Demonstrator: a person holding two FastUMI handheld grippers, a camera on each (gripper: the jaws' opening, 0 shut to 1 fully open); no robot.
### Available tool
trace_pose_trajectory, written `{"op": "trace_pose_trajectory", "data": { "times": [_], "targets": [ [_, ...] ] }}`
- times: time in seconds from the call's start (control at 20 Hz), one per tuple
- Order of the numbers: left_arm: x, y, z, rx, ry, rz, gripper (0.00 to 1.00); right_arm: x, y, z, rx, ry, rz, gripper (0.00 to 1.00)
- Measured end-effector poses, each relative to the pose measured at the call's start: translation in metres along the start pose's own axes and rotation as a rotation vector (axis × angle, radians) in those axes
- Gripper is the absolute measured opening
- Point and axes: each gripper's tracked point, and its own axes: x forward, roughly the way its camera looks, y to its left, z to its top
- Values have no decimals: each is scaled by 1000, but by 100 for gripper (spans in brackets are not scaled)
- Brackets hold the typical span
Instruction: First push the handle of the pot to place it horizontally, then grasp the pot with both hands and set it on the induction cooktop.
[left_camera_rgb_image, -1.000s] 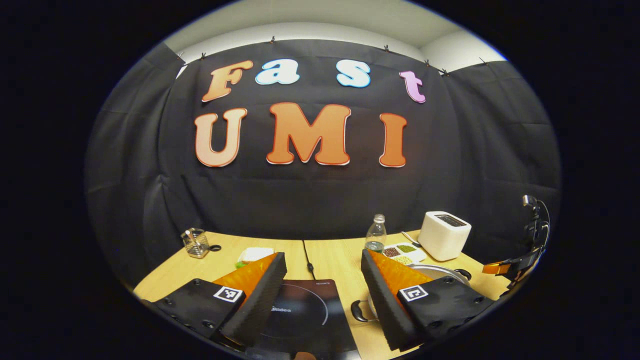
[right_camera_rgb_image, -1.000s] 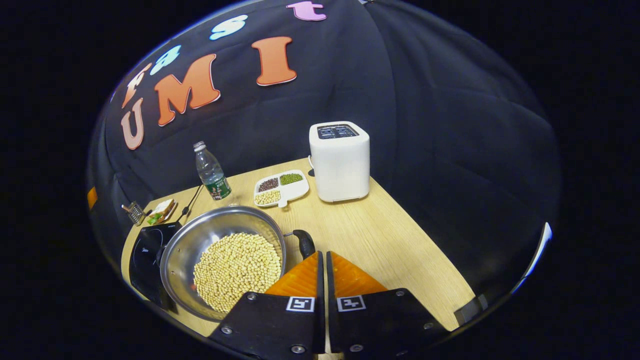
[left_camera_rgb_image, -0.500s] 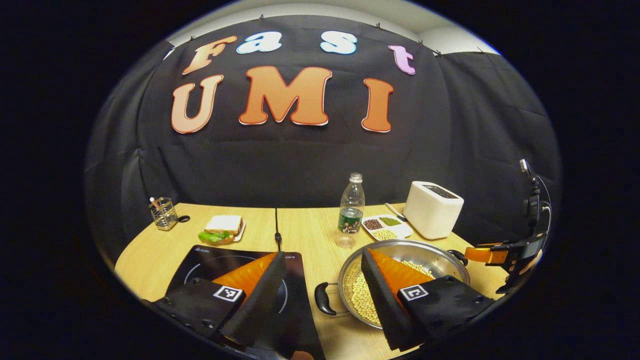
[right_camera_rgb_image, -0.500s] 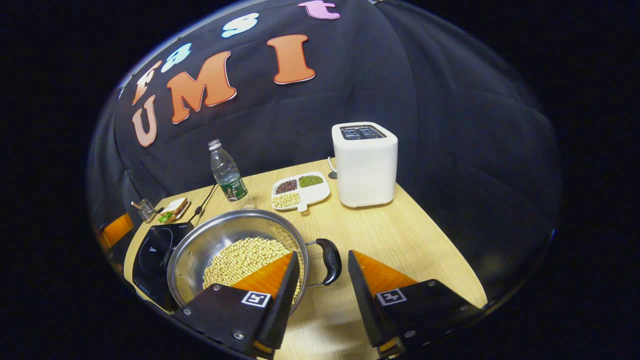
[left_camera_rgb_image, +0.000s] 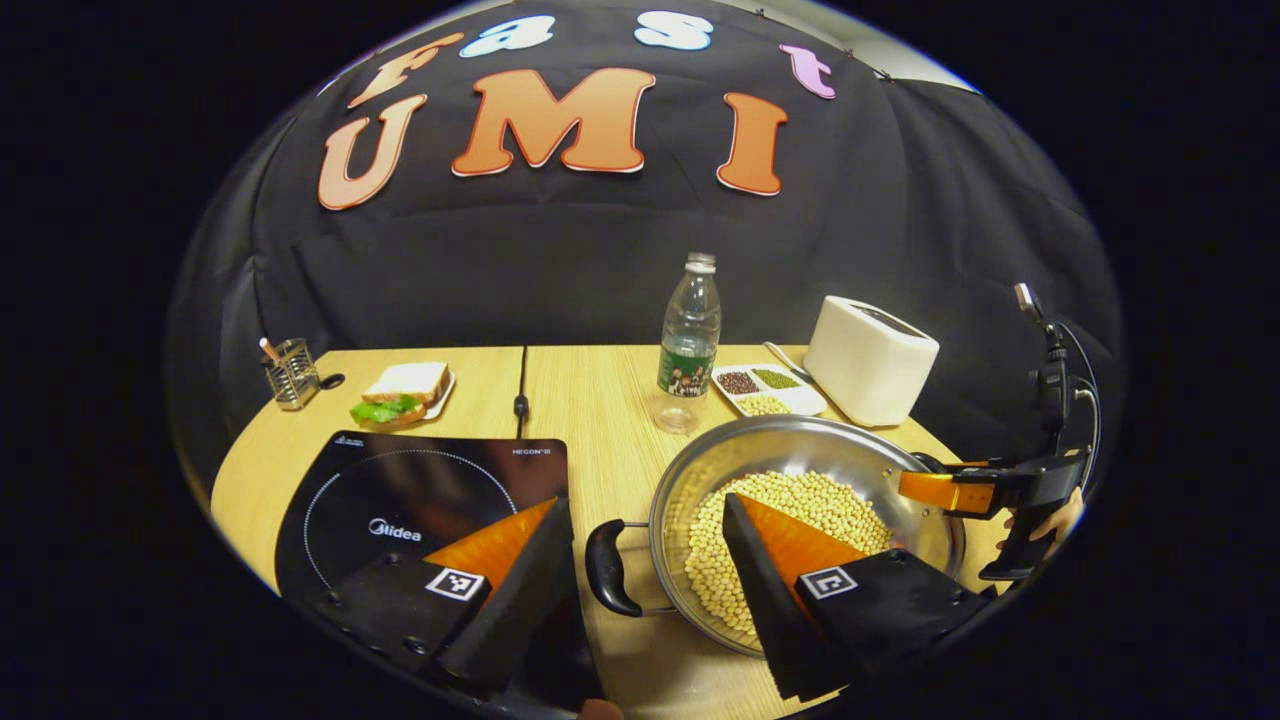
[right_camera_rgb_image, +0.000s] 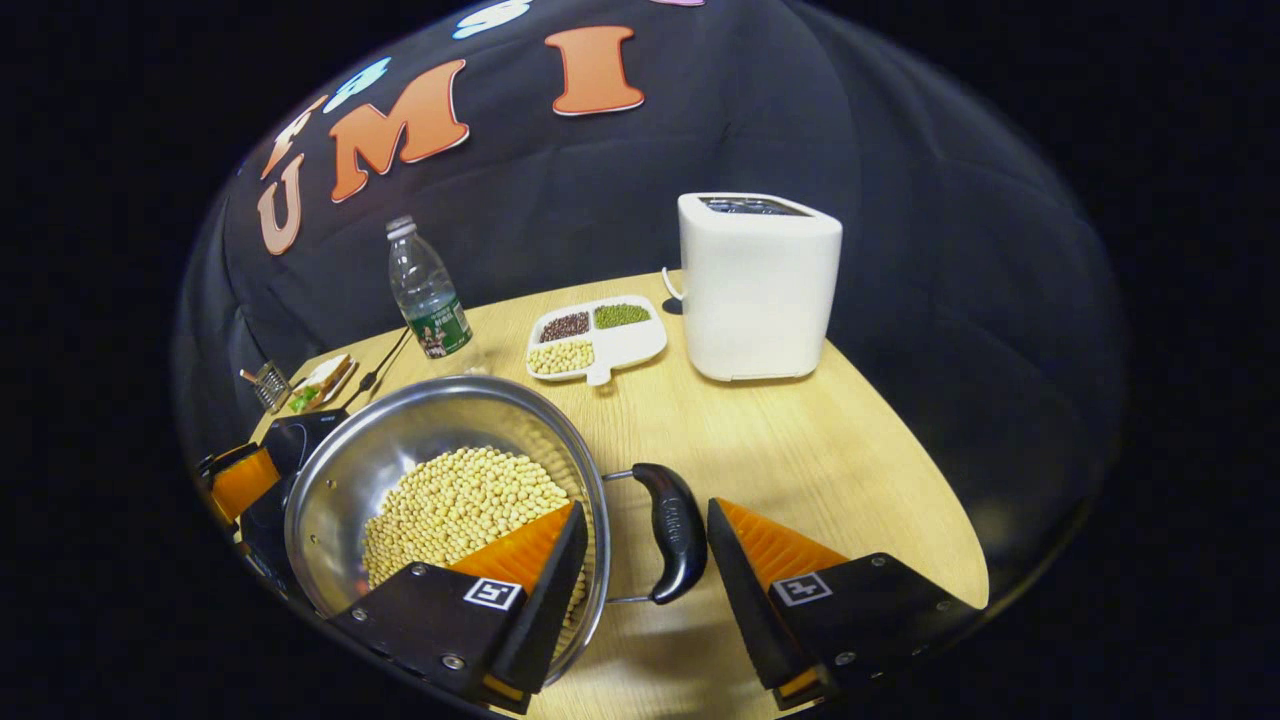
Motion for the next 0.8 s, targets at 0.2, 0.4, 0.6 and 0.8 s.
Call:
{"op": "trace_pose_trajectory", "data": {
  "times": [0.2, 0.4, 0.6, 0.8],
  "targets": [
    [12, 1, -13, -18, 45, 9, 100, 2, 1, -1, -3, 4, 29, 63],
    [23, -1, -26, -31, 88, 9, 99, 2, -1, -2, -2, 6, 35, 56],
    [34, -3, -38, -52, 128, -9, 99, 1, -4, -3, 0, 5, 37, 56],
    [42, 8, -45, -56, 162, 40, 83, -2, -9, -3, 9, 3, 27, 55]
  ]
}}
